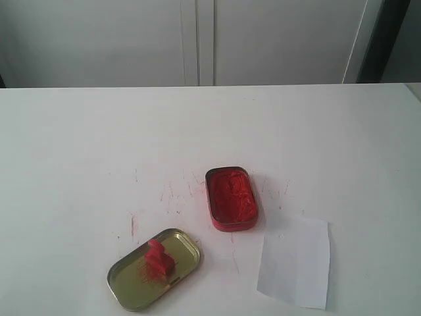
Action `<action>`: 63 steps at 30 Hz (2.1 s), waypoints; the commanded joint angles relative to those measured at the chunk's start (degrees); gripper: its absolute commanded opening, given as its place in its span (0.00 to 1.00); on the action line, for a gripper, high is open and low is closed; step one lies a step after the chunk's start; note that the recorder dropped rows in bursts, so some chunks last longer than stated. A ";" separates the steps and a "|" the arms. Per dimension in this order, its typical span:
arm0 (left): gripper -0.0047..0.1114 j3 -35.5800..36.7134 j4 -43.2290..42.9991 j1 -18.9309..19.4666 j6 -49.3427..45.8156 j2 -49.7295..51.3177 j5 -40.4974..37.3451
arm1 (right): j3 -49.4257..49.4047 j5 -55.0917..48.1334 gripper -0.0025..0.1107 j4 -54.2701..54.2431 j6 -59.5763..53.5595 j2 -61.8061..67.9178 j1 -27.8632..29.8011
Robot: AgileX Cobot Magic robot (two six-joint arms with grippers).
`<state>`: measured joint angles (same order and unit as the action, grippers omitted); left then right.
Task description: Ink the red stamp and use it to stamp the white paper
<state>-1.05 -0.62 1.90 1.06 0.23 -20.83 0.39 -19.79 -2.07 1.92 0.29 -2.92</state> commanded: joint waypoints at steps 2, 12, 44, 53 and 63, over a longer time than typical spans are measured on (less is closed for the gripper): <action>0.04 0.43 0.17 -0.55 0.17 -0.23 0.00 | -0.39 0.11 0.02 0.51 0.37 -0.29 0.00; 0.04 0.43 0.17 -0.55 0.17 -0.23 0.00 | -0.39 0.11 0.02 0.51 0.37 -0.29 0.00; 0.04 0.43 0.07 -0.55 0.17 -0.23 0.58 | -0.39 0.11 0.02 0.51 0.37 -0.29 0.00; 0.04 0.43 0.17 -0.55 0.30 -0.23 6.90 | -0.39 0.11 0.02 0.51 0.37 -0.29 0.00; 0.04 0.43 0.17 -0.55 0.42 -0.23 23.78 | -0.39 0.11 0.02 0.51 0.37 -0.29 0.00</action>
<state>-1.05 -0.62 1.90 1.17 0.23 0.00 0.39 -19.79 -2.07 2.15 0.29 -2.92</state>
